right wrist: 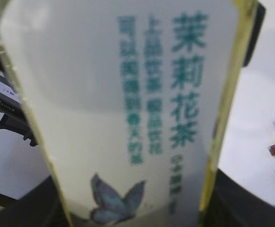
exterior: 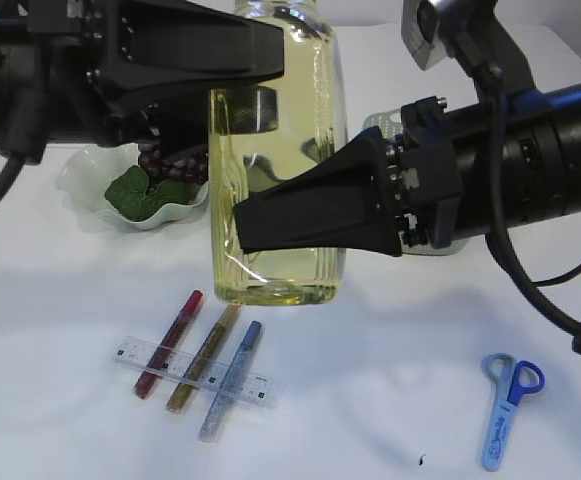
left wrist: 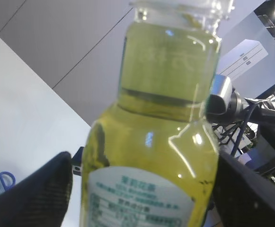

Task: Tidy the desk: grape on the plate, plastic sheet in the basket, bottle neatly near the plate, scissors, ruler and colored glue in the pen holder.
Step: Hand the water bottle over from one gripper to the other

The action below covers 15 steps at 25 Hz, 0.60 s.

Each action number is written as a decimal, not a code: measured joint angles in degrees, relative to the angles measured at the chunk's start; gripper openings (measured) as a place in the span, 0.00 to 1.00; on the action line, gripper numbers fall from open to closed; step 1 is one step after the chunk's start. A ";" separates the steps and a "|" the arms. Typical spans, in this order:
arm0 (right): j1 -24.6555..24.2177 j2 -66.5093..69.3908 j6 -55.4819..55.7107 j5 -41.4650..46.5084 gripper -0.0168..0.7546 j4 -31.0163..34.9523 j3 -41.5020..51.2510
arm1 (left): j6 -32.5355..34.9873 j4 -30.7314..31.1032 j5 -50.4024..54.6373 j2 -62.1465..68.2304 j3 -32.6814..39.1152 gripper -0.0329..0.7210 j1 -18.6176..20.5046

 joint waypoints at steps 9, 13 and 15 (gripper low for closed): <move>0.00 0.00 0.49 0.00 0.60 -0.70 0.00 | 0.00 1.51 0.00 4.48 -5.64 0.88 -3.73; 0.00 0.00 0.72 0.00 0.60 -0.92 0.00 | 0.00 1.85 0.10 4.48 -5.64 0.82 -3.73; 0.00 0.00 0.83 0.00 0.60 -1.05 0.00 | 0.00 2.20 0.22 4.48 -5.80 0.80 -3.73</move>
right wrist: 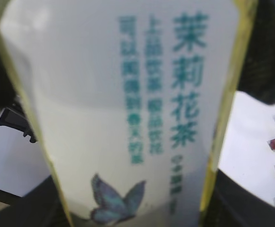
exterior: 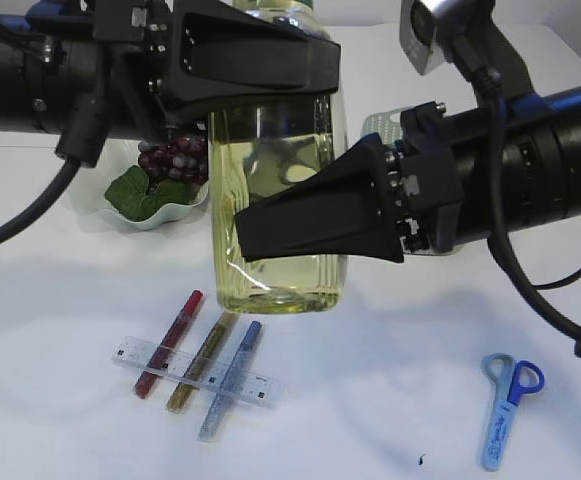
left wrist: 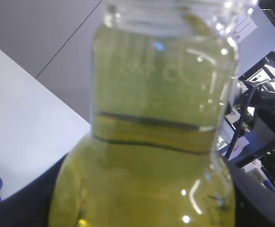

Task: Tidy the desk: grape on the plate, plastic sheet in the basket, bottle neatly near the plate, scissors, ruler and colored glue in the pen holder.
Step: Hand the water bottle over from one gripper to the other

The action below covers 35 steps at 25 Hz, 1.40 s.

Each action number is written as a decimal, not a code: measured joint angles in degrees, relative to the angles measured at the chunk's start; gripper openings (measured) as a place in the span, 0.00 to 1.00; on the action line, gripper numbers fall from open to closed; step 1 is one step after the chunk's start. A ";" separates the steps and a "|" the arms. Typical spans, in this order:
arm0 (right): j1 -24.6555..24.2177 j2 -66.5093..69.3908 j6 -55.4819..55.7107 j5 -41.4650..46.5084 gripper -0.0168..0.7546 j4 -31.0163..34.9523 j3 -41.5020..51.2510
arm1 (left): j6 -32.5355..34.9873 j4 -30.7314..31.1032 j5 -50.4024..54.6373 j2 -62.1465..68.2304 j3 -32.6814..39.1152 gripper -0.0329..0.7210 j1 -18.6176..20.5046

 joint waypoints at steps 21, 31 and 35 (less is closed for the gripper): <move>0.00 0.00 0.00 0.18 0.60 -0.01 0.09 | 0.11 -0.10 0.25 0.10 -0.26 0.70 0.00; 0.00 0.00 0.00 0.18 0.60 -0.01 0.09 | 0.20 0.67 0.37 0.10 -0.26 0.70 0.00; 0.00 0.00 0.00 0.18 0.60 -0.01 0.12 | 0.20 0.67 0.37 0.10 -0.26 0.70 0.00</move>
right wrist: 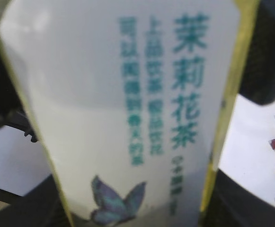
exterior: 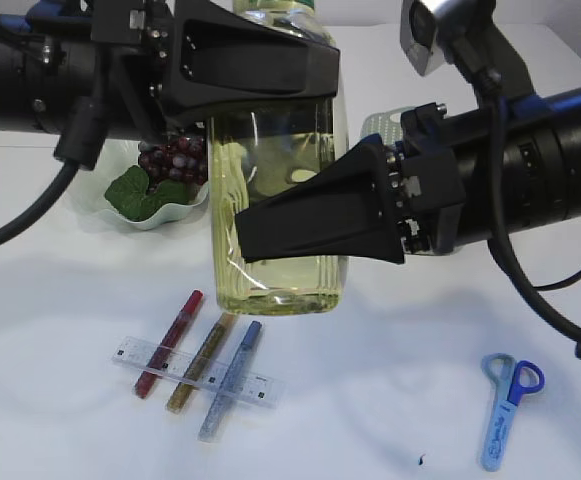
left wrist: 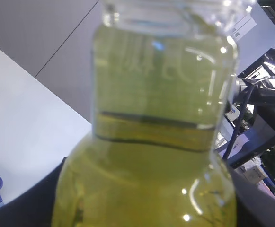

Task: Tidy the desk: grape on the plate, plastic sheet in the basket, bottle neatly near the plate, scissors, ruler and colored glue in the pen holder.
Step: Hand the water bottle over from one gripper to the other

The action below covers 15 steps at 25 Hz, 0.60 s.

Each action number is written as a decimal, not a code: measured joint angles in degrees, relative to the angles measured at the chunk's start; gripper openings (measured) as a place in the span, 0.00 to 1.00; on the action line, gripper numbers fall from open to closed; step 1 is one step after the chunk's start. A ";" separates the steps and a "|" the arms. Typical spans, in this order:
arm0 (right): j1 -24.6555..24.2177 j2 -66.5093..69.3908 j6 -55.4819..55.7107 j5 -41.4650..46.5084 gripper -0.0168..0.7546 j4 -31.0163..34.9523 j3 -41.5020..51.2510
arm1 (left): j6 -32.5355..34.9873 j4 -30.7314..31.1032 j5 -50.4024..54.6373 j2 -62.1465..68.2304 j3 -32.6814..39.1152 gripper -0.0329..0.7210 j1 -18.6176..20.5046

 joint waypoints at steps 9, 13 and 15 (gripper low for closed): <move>0.00 0.00 -0.20 0.00 0.67 -0.34 0.10 | 0.26 -0.36 0.00 0.00 -0.36 0.69 0.00; 0.00 0.00 0.16 0.00 0.73 -0.23 0.10 | -0.22 -0.01 0.00 0.00 -1.03 0.67 0.00; 0.00 0.00 0.57 0.14 0.75 -0.14 0.10 | -0.33 0.11 0.02 0.00 -1.02 0.67 0.00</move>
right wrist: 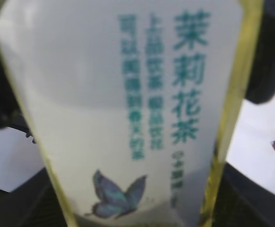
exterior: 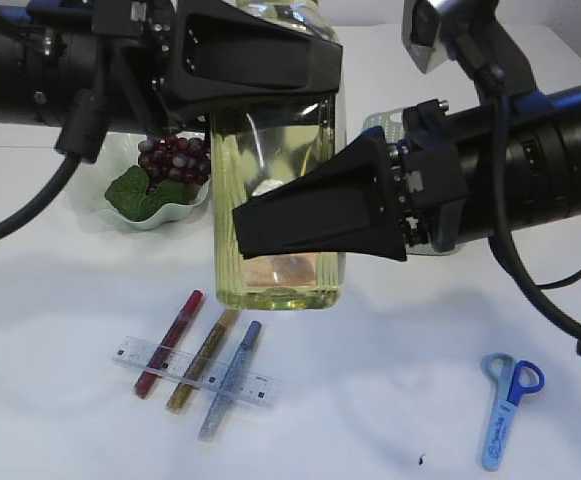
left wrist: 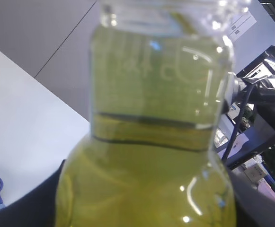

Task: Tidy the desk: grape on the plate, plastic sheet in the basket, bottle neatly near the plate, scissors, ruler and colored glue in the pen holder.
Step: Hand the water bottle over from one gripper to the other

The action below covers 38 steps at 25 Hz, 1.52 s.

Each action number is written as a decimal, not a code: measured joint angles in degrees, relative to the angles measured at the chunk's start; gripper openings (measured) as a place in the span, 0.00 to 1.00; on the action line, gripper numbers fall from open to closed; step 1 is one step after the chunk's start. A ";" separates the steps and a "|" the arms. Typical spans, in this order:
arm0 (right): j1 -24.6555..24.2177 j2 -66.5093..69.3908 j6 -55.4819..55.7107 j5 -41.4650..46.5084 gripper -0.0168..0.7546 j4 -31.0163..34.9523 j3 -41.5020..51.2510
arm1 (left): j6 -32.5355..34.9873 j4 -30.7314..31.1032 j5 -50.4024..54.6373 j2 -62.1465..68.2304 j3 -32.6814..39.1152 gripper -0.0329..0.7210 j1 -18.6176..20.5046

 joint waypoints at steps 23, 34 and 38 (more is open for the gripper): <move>0.00 0.00 4.97 -0.54 0.88 -0.66 -0.19 | -0.89 0.11 -0.71 0.21 -0.13 0.66 0.00; 0.00 0.00 6.57 -0.63 0.85 -1.87 -0.22 | -1.44 0.71 -0.89 0.34 -0.13 0.66 0.00; 0.00 0.00 7.64 -0.75 0.85 -1.98 -0.32 | -1.85 0.80 -0.89 0.34 -0.13 0.66 0.00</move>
